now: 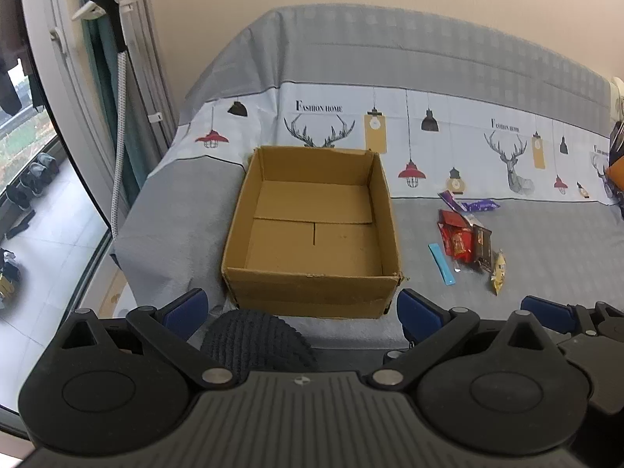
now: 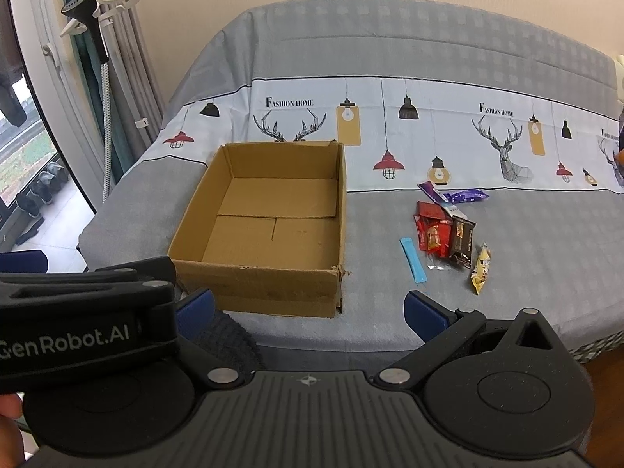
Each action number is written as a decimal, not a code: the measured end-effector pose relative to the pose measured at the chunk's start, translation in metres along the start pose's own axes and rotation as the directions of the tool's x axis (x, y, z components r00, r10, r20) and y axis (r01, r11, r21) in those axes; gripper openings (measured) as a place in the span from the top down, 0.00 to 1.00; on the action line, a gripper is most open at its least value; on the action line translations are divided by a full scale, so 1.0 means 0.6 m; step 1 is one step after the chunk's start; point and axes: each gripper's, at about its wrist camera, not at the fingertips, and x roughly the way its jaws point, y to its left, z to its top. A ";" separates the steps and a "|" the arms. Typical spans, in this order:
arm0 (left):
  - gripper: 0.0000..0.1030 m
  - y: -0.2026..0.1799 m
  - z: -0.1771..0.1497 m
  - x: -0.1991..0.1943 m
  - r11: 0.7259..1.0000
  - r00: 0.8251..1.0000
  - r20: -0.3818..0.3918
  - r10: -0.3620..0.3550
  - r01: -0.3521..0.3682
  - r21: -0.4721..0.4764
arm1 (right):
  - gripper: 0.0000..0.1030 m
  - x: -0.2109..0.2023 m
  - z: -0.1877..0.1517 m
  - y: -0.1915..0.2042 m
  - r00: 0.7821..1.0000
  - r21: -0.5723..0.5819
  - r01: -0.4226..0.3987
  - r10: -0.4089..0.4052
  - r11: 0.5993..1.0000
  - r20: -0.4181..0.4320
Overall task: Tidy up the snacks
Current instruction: 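Grasp the blue stick pack with the left tool while the right tool grasps the yellow bar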
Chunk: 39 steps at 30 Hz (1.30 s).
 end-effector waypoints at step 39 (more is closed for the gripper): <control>0.73 -0.432 -0.035 0.720 0.892 0.931 -0.153 -0.333 0.363 0.270 | 0.56 0.552 -0.069 -0.582 0.986 0.340 0.053 0.004 0.939 -0.165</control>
